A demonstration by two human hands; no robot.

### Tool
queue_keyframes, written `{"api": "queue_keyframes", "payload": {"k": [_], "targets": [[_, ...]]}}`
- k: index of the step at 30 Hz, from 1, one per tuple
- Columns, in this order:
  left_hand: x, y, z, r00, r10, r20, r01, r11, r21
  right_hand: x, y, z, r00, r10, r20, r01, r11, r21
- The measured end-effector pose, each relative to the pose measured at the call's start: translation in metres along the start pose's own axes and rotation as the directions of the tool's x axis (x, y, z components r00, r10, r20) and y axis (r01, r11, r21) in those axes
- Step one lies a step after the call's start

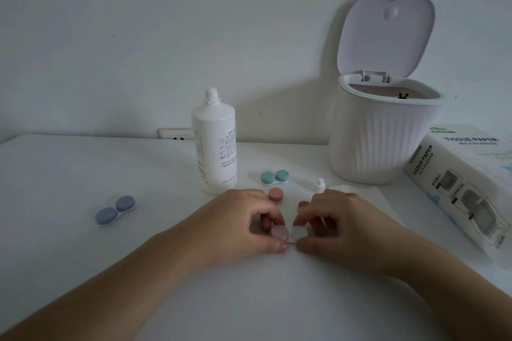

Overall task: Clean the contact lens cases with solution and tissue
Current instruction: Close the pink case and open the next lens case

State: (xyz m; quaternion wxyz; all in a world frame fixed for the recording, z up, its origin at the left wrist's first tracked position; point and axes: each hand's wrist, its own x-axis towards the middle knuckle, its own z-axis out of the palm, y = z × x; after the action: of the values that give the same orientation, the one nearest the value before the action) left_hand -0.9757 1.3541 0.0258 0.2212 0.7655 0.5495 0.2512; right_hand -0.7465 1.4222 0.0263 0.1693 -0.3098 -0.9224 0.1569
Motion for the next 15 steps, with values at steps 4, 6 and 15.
{"api": "queue_keyframes", "payload": {"k": [4,6,15], "targets": [[0.0000,0.0022,-0.0002,0.999,0.042,0.016,-0.042,0.999,0.008,0.0020,0.0015,0.0006,0.999,0.033,0.016,-0.033,0.999,0.037],[0.0000,0.0021,-0.0002,0.999,0.034,0.013,-0.034,0.999,-0.011,0.0021,0.0022,0.0010,0.999,0.041,0.019,-0.042,0.998,0.048],[-0.0004,-0.0012,0.0058,0.999,0.031,-0.009,-0.031,0.999,0.045,0.0025,0.0010,0.0004,0.995,0.091,0.027,-0.094,0.989,0.113]]}}
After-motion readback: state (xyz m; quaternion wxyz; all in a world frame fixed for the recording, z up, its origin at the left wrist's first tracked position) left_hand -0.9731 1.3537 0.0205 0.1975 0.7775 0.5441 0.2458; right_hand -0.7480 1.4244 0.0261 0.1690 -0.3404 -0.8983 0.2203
